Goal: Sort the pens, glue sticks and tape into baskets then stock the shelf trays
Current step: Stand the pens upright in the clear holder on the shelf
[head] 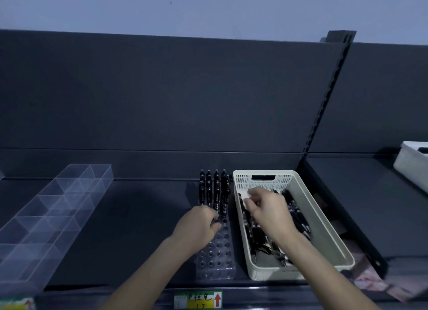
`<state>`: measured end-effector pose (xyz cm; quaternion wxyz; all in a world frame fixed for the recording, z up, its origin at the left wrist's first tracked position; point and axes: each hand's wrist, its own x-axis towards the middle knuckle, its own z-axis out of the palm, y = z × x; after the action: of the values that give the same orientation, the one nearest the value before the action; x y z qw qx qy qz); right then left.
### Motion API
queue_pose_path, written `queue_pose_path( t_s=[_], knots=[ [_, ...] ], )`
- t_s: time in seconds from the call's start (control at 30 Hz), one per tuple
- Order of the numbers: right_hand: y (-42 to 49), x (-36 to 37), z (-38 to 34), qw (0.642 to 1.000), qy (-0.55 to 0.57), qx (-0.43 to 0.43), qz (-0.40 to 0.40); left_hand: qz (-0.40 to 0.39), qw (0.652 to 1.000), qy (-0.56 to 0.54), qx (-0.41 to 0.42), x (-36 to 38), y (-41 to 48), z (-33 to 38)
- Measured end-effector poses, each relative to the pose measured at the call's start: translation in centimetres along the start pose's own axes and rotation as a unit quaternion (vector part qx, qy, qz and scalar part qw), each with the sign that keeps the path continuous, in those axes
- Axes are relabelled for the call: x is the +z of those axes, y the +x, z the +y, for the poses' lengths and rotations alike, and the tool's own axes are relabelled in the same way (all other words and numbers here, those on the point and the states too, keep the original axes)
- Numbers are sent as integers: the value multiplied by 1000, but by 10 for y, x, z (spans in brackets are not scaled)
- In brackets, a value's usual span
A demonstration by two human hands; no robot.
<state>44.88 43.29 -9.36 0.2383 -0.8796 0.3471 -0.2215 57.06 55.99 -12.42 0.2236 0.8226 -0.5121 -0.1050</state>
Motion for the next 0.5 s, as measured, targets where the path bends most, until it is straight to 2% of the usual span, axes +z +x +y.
queue_pose_path(
  t_s=[0.1,0.23,0.37,0.5],
  knots=[
    [-3,-24,26,999,-31,22,7,30,999,-24,28,-3,5,18],
    [-5,-48,65,997,-46,54,-33,40,997,-37,56,1,18,47],
    [-4,-57,87,993,-55,60,-84,-25,999,-4,46,18,38,70],
    [-2,-48,94,981,-100,49,-161,-125,990,60,-7,37,64,92]
  ],
)
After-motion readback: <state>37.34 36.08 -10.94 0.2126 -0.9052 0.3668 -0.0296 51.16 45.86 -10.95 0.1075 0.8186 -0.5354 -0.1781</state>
